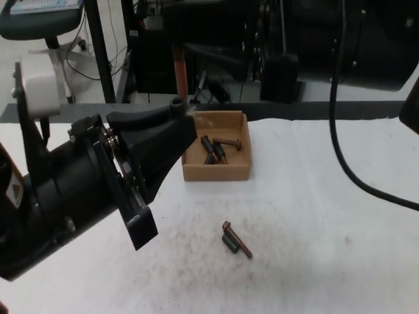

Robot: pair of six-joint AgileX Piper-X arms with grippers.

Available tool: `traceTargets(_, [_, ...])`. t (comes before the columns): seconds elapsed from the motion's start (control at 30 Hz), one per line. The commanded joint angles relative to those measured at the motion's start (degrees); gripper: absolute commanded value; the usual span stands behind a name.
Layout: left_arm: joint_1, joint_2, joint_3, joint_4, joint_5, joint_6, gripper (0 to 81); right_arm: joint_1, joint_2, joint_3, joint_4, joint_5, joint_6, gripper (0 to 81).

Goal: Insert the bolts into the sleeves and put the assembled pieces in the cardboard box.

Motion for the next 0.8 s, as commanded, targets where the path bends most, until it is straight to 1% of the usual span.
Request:
traceTargets(0.0, [0.2, -0.2, -0.4, -0.6, 0.6, -0.5, 0.3, 0.2, -0.2, -0.3, -3.2, 0.1, -0.6, 0.8])
traceTargets(0.33, [0.2, -0.2, -0.4, -0.7, 1.3, -0.5, 0.3, 0.2, 0.7, -0.3, -1.9, 0.1, -0.6, 0.8])
traceTargets(0.47, [0.2, -0.2, -0.4, -0.7, 3.7, -0.5, 0.3, 0.2, 1.5, -0.3, -1.9, 0.1, -0.9, 0.8])
traceTargets(0.77, [0.2, -0.2, -0.4, -0.7, 3.5, -0.5, 0.3, 0.2, 3.1, -0.3, -1.9, 0.1, -0.9, 0.8])
